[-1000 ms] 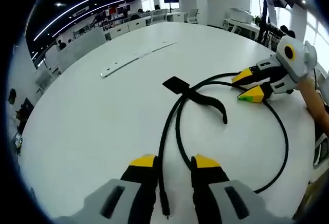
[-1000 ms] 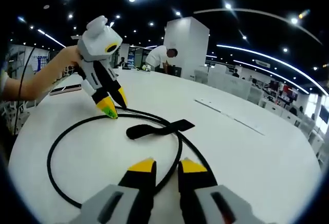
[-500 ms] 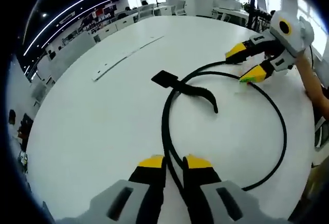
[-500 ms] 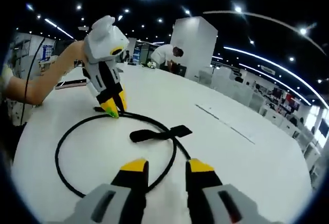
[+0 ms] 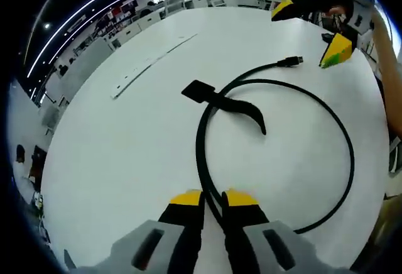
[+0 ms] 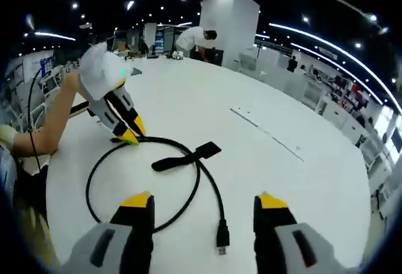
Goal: Find the charging cable on the desk, coil it up and secure with Velcro.
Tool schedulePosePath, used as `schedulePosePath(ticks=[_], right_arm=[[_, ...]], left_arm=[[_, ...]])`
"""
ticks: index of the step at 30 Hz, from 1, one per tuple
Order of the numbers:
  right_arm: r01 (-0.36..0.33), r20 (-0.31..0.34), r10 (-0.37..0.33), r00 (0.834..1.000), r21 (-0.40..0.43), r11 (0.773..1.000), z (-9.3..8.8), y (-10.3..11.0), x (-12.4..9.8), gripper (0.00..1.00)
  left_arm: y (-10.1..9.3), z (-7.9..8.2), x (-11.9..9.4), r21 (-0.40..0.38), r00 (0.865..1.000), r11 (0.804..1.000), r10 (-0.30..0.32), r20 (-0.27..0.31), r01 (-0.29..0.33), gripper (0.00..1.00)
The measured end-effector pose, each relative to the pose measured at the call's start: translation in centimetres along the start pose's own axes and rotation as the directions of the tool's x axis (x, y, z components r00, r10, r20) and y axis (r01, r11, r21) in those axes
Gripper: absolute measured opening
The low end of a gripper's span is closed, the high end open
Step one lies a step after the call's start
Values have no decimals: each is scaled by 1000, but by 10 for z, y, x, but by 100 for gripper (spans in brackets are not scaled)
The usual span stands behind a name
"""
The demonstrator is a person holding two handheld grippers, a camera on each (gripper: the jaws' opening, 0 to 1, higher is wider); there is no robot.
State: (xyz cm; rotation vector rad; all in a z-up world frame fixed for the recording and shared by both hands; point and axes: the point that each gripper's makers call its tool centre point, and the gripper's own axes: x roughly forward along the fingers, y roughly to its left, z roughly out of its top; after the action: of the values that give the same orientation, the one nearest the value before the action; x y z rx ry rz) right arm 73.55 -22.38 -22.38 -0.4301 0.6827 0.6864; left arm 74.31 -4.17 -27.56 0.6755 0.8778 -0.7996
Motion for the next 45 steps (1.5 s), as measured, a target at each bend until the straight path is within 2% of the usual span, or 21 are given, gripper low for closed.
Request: schedulePosePath(ticks=[1,5,9,14,16,22,26,36,39,42,45], right_arm=[[-9,-51,9,999,1,1000,-11,5,7,68],[-12,-111,9,994,-27,1000,-21,16,18,69],[-15,-107,15,994,4,1000,-19,15,22,66],[-62,-107,59,992,-25,998,-22,20,28,66],[-42,-146,39,989,-23,999,-29,14,30,64],[-53,-175,53,983,10,999,-34,15,32,53],[-50,-186,51,981,11,999,-35,14,35,55],[-74,-171,88,981,87,993,-37,12,38,52],[-68,-178,83,981,92,993,-37,14,36,43],[-68,-185,80,979,67,995,-35,19,37,26],[-71,-206,81,975,55,996,-36,25,37,22]], left_arm=[[0,0,0,0,1000,1000,-1,1,1,12],[1,-1,-2,1,1000,1000,-1,0,1,12],[1,-2,-4,1,1000,1000,-3,5,3,12],[1,-3,-5,9,1000,1000,-2,5,2,12],[2,-3,-5,19,1000,1000,-3,7,3,12],[2,-2,-5,29,1000,1000,-12,12,11,12],[2,-2,-5,35,1000,999,-11,11,10,12],[2,-2,-4,40,1000,999,-14,13,14,12],[2,-2,-4,37,1000,999,-14,12,14,12],[2,-1,-4,40,1000,999,-12,9,11,13],[2,0,-3,43,1000,999,-11,8,11,12]])
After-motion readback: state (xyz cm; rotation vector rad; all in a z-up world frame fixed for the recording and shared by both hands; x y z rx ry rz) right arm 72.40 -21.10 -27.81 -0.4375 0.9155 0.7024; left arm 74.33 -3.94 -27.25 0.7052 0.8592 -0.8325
